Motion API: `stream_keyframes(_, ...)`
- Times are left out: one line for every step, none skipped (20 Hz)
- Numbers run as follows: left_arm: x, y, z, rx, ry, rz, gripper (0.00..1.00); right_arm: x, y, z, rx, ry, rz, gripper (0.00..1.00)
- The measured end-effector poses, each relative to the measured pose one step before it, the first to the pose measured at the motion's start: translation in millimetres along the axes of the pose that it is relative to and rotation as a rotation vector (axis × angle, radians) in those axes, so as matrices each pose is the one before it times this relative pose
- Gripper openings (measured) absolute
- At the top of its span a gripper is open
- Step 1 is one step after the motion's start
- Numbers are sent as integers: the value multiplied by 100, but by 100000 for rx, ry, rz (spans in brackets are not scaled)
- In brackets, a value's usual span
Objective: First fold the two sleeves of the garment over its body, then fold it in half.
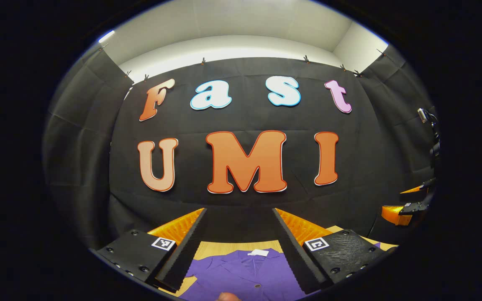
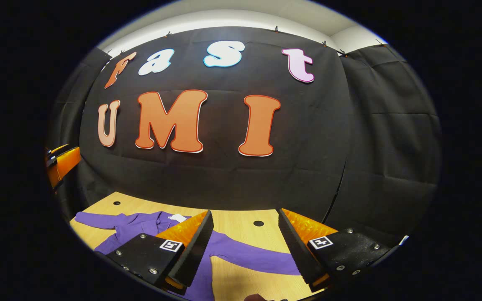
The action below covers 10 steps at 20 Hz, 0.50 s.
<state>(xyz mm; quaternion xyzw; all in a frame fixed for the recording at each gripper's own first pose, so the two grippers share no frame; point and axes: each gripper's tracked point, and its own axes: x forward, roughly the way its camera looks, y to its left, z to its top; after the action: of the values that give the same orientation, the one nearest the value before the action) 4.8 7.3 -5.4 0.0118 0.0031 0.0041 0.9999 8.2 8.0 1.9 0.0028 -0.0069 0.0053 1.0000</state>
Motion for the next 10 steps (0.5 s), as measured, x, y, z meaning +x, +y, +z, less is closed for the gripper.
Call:
stream_keyframes(-22,-4,-205,-53,325,-48,94,-11,109,62,-265,-214,168,94)
stream_keyframes(-80,56,39,16,132,-53,94,-132,115,61,-497,-373,-114,94)
stream_keyframes(-242,29,-72,106,-48,65,94,-119,121,66,-354,-267,389,94)
stream_keyframes(-61,-26,129,-25,-209,-159,94,-32,72,-184,-371,324,-189,94)
stream_keyframes(-54,-104,-80,-5,134,-351,94,2,33,-255,86,767,-55,94)
stream_keyframes(-57,-9,42,167,-84,-61,94,-11,-162,-285,240,855,-475,94)
stream_keyframes(-117,84,-46,230,56,-32,94,77,-206,-255,211,581,-367,94)
stream_keyframes(4,10,158,96,-133,-95,94,173,-363,-351,-196,783,-1184,94)
stream_keyframes(-168,39,63,152,-288,228,94,153,-599,-413,-169,1110,-1514,94)
stream_keyframes(-124,34,152,128,-371,-75,94,118,-534,-420,310,1158,-1110,94)
